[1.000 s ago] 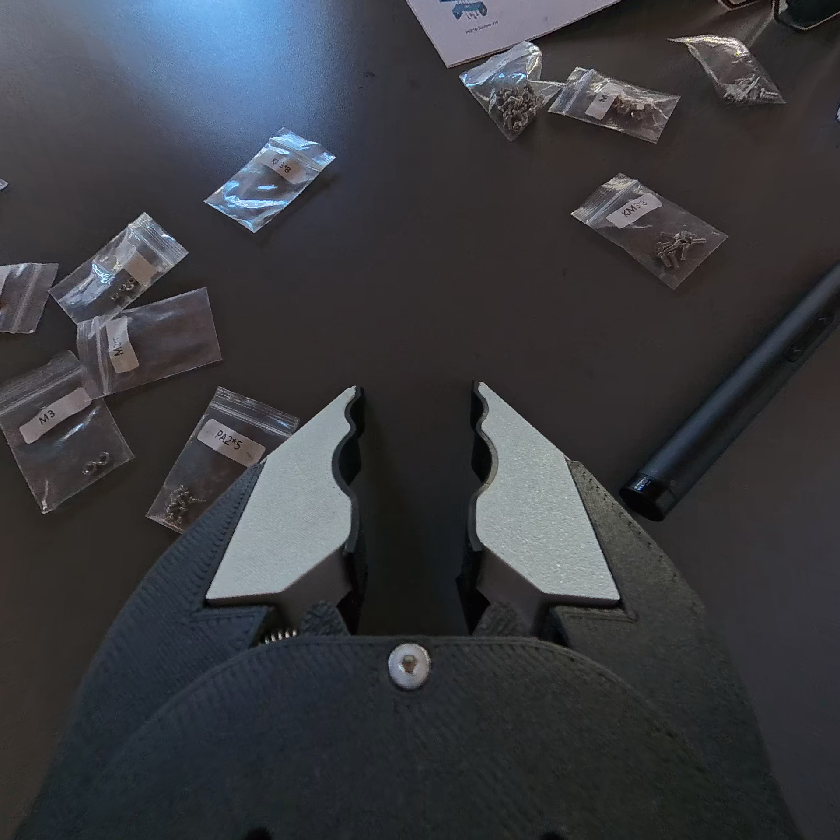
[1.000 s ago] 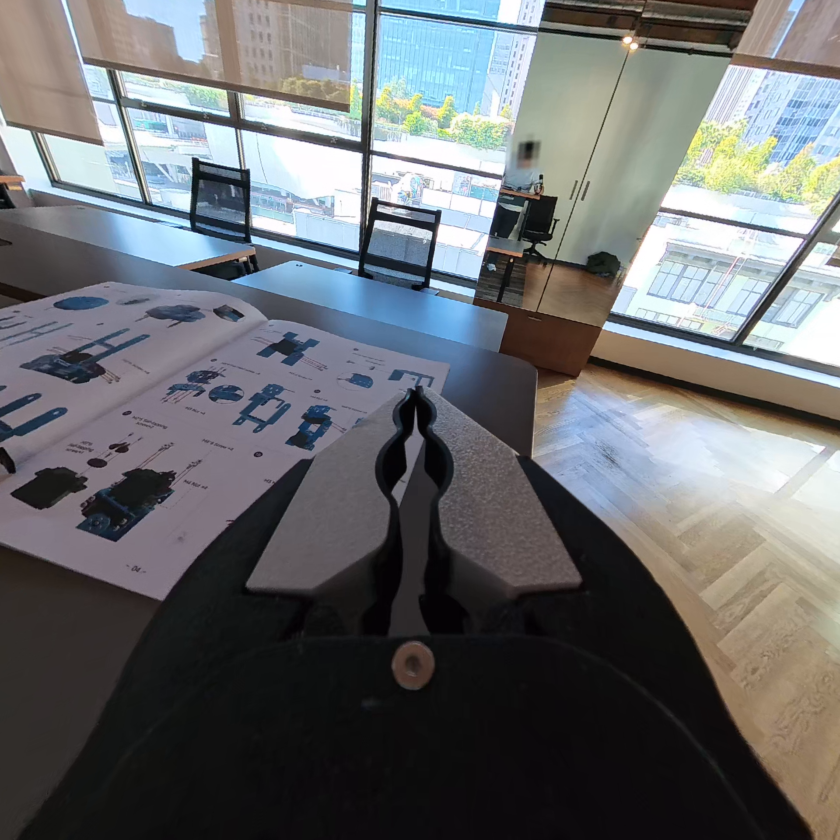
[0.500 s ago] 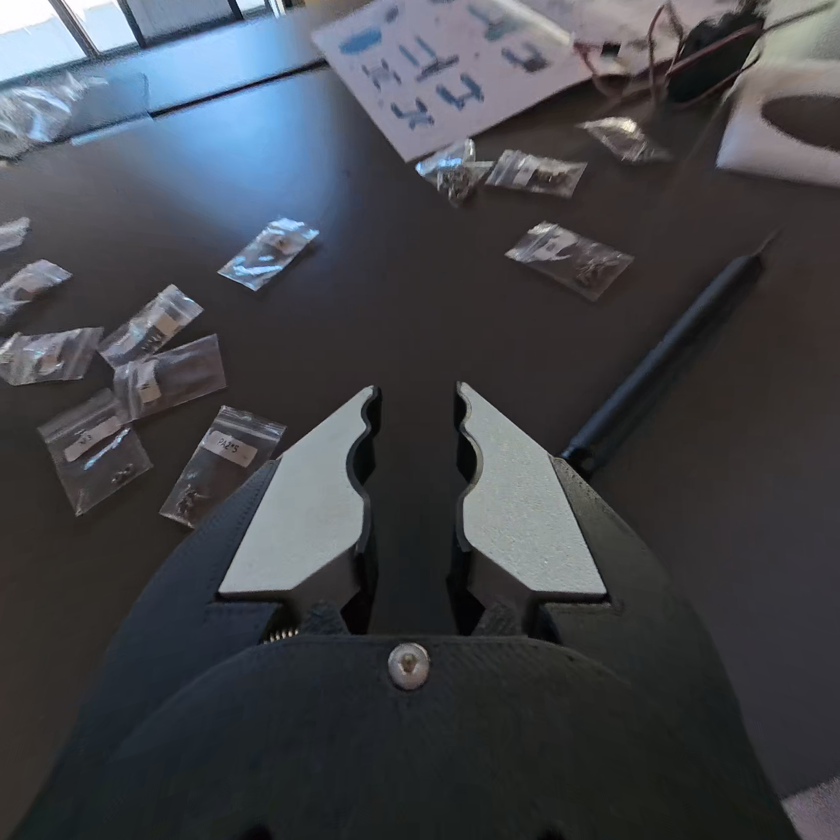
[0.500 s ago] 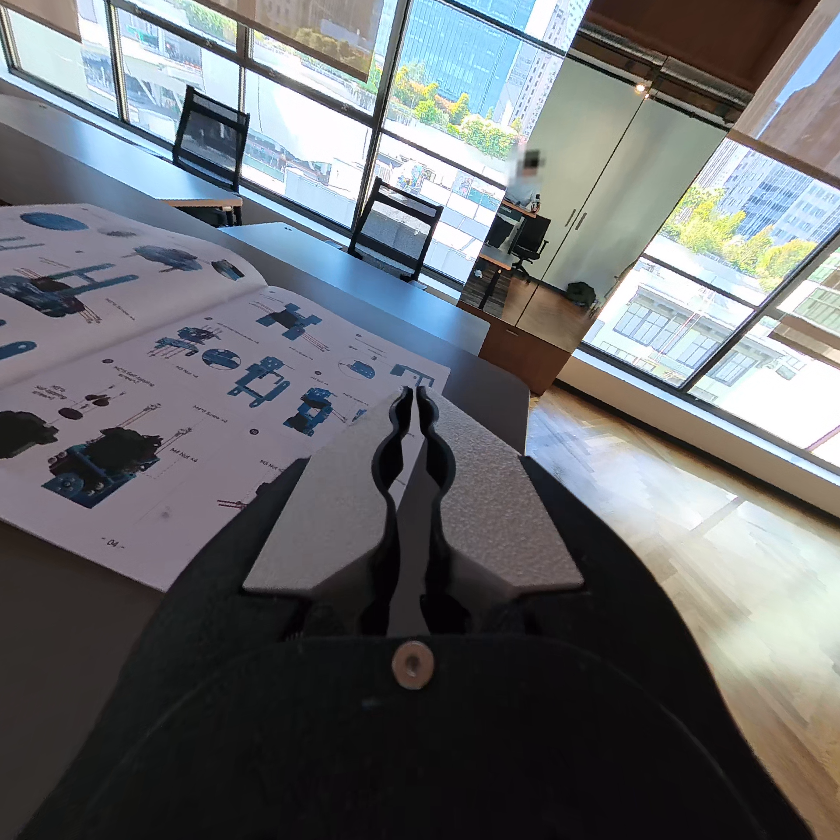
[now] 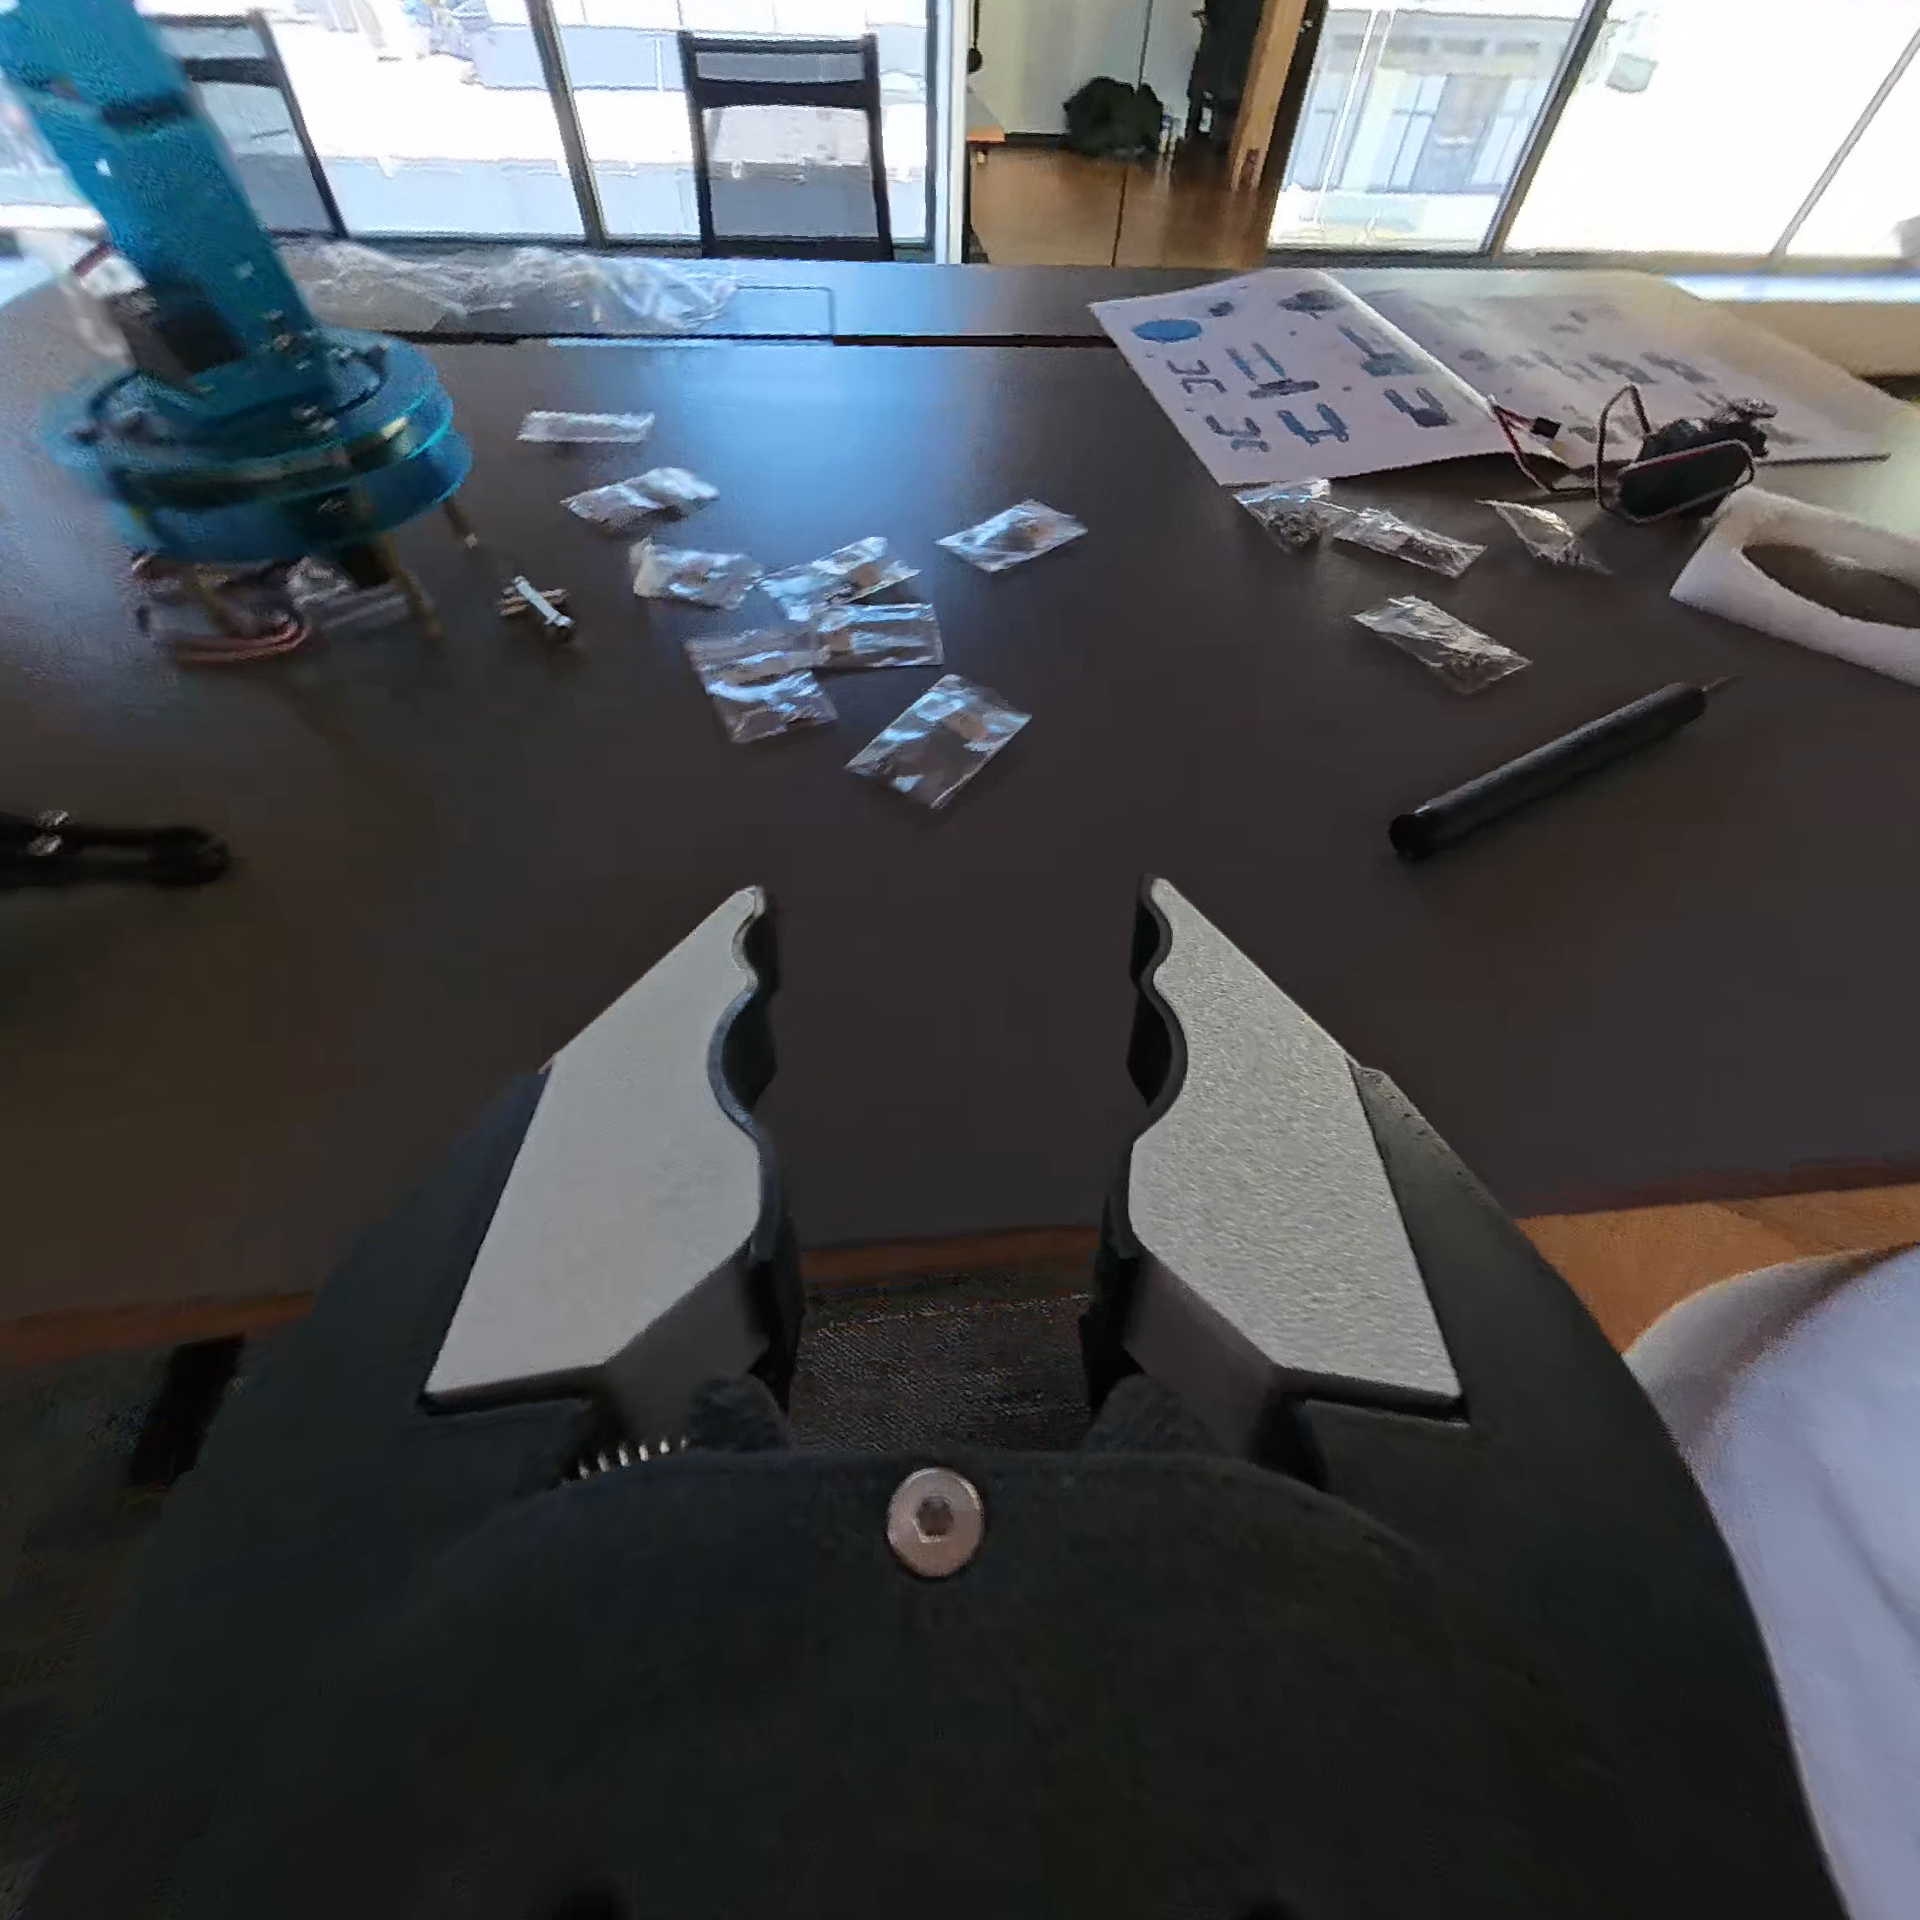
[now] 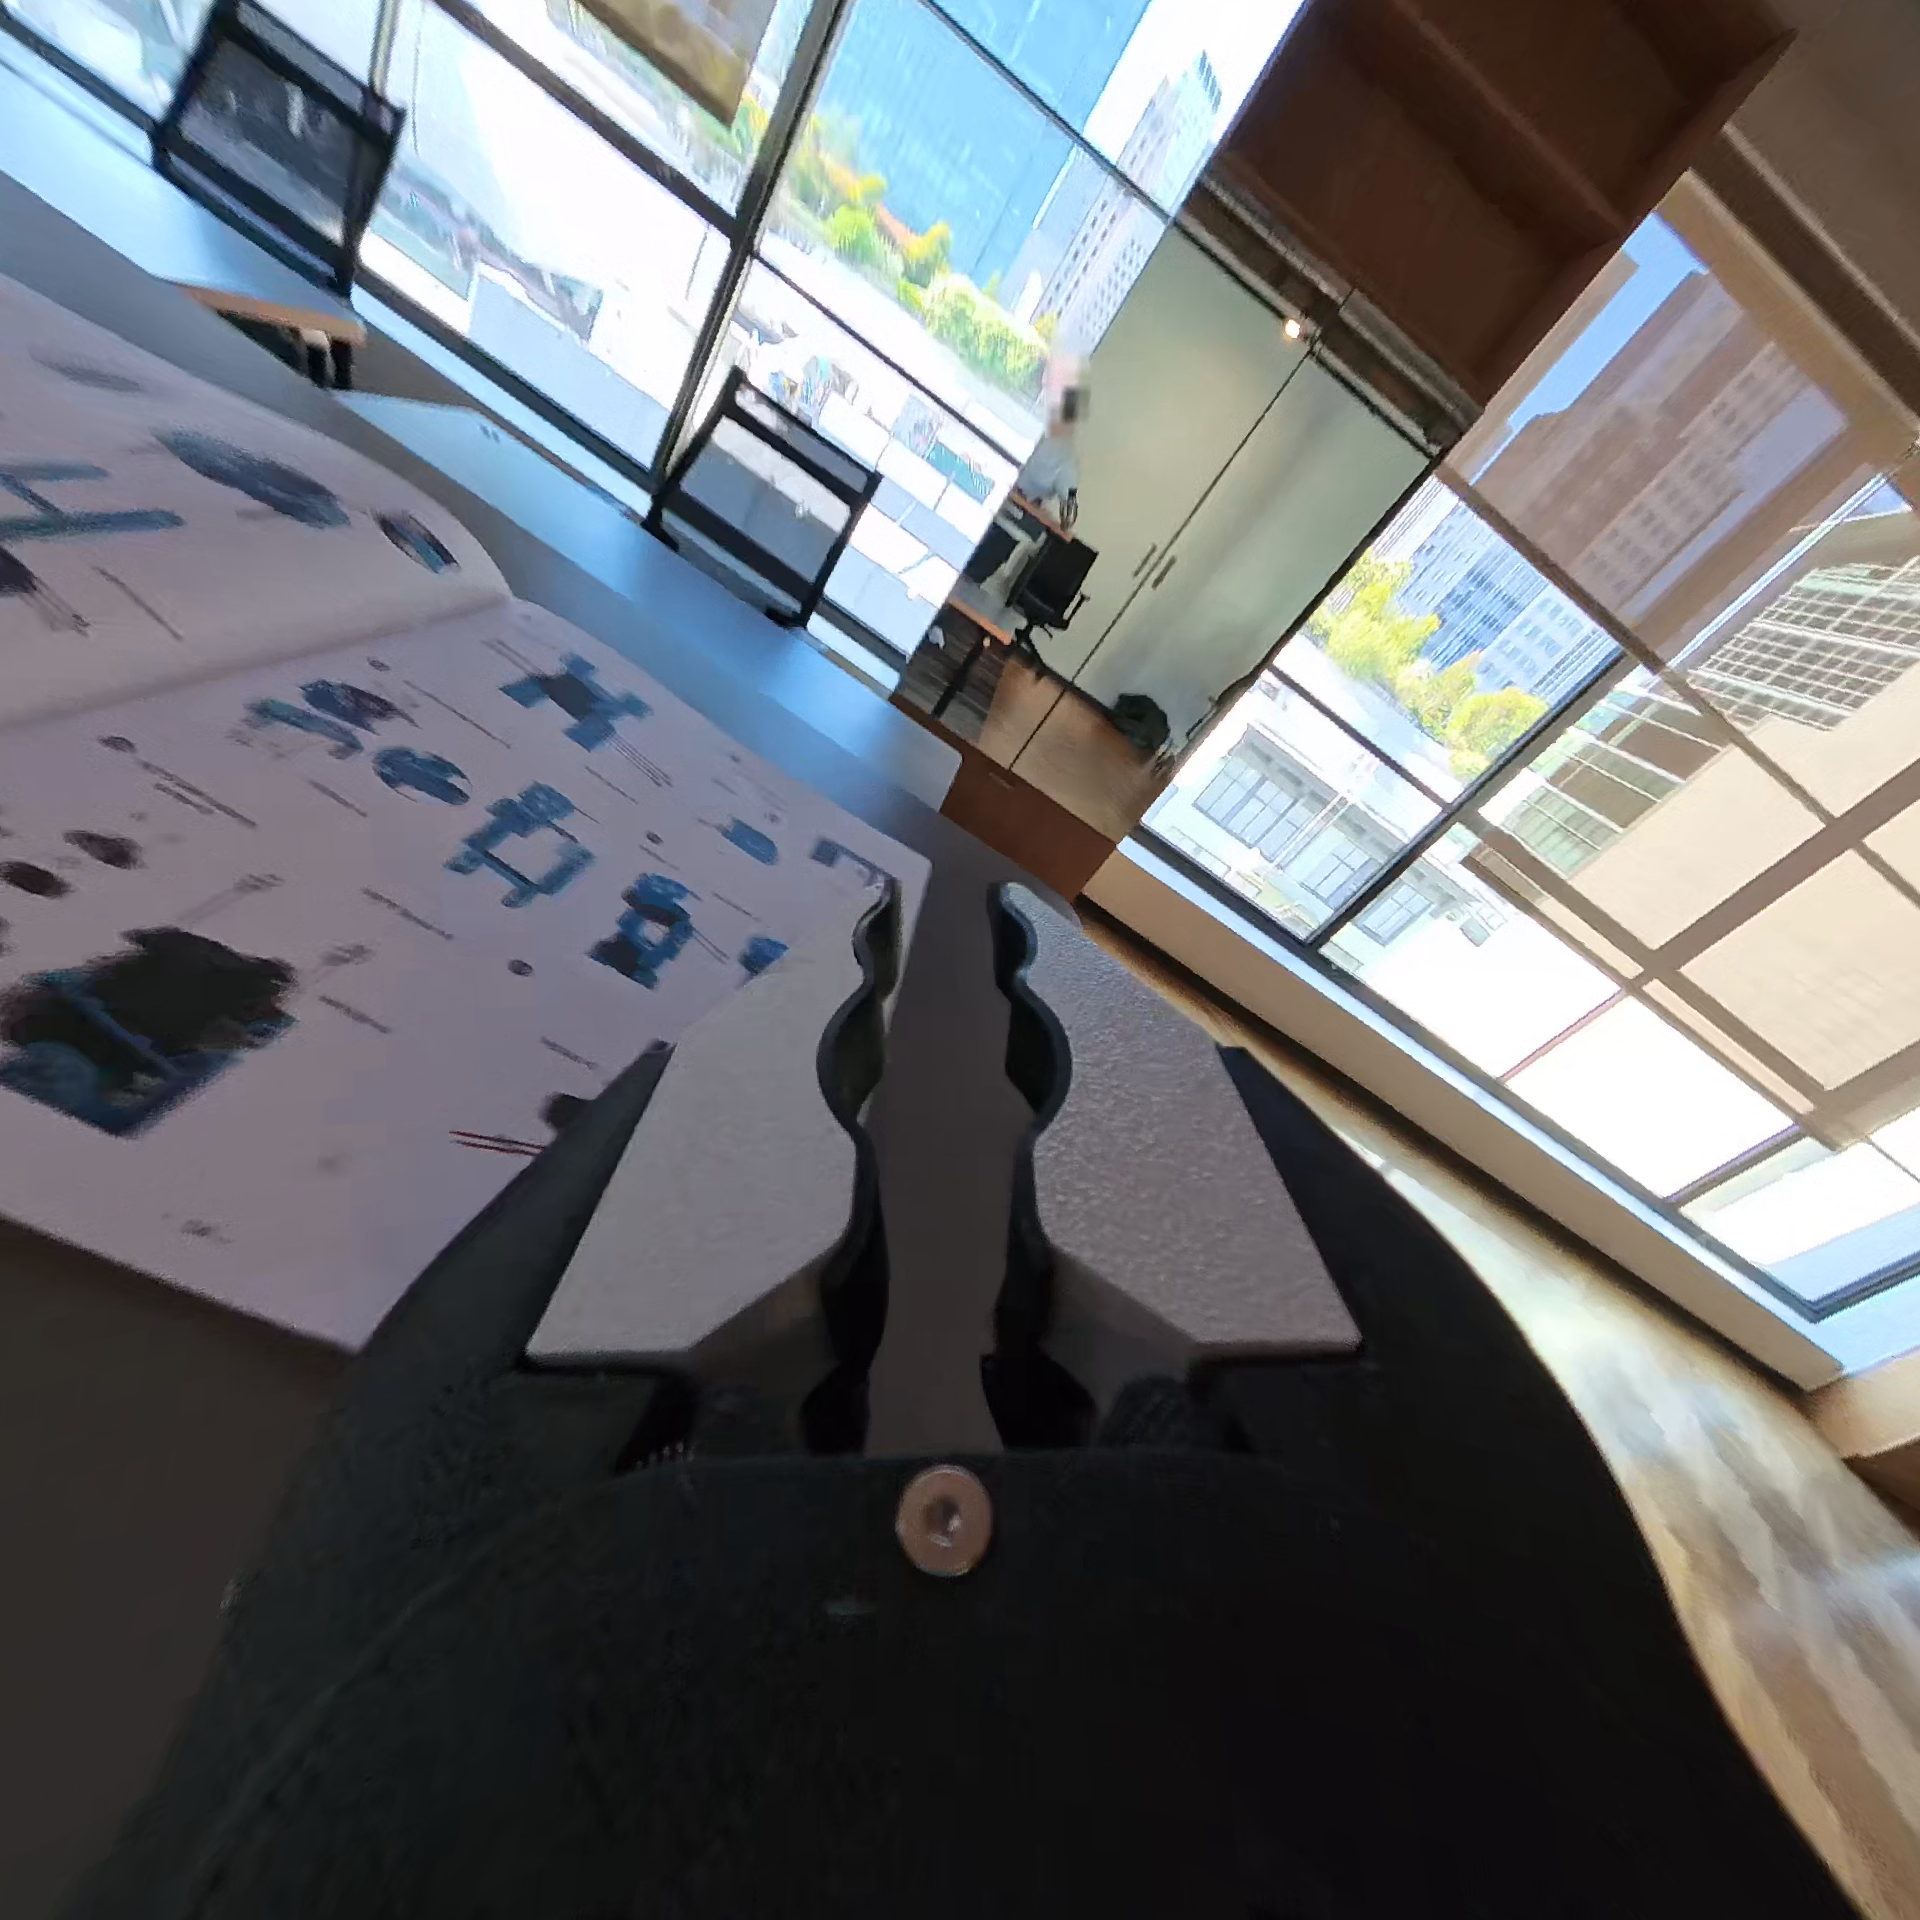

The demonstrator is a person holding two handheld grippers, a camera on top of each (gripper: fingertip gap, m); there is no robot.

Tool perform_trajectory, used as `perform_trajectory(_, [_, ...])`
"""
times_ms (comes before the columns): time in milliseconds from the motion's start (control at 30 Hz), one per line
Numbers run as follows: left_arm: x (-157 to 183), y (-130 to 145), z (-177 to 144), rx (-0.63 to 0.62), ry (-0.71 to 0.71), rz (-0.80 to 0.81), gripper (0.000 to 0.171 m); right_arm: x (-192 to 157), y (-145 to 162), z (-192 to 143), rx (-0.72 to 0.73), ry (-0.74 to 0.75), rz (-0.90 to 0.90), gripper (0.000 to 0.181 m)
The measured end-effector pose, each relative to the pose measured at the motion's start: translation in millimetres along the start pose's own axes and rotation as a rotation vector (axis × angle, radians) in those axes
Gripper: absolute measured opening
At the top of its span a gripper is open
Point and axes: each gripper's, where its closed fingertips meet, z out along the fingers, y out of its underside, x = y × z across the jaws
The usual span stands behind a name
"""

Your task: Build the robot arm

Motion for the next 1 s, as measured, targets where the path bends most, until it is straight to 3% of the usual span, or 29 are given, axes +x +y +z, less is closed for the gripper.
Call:
perform_trajectory(67, [-20.9, 5.8, -19.9, -0.005, -0.023, -0.021, 0.069, -23.8, -37.5, -19.4, 0.055, -0.047, 0.027, 0.022])
perform_trajectory(167, [-57.9, 15.6, -47.8, -0.017, -0.082, -0.038, 0.068, -83.9, -162.3, -70.0, 0.269, -0.158, 0.004, 0.029])
perform_trajectory(267, [-91.3, 26.1, -67.9, 0.004, -0.082, -0.089, 0.066, -205.2, -272.8, -127.6, 0.340, -0.583, 0.224, 0.040])
perform_trajectory(367, [-130.3, 44.6, -82.3, 0.016, -0.064, -0.103, 0.065, -341.3, -327.0, -173.2, 0.188, -0.964, 0.382, 0.046])
perform_trajectory(533, [-205.6, 78.5, -115.6, 0.103, -0.037, -0.048, 0.063, -511.5, -364.8, -210.6, 0.128, -1.201, 0.418, 0.035])
perform_trajectory(667, [-263.5, 114.1, -152.1, 0.101, -0.102, -0.088, 0.063, -603.4, -359.9, -207.1, 0.012, -1.225, 0.308, 0.033])
perform_trajectory(767, [-293.3, 137.2, -175.6, 0.091, -0.128, -0.124, 0.061, -634.4, -366.0, -189.5, -0.012, -1.136, 0.246, 0.037])
perform_trajectory(867, [-317.8, 154.7, -190.3, 0.058, -0.134, -0.155, 0.061, -648.9, -374.7, -162.1, -0.036, -1.020, 0.201, 0.052])
perform_trajectory(1000, [-344.2, 157.4, -203.5, 0.018, -0.096, -0.181, 0.060, -655.7, -387.5, -126.2, -0.044, -0.913, 0.183, 0.069])
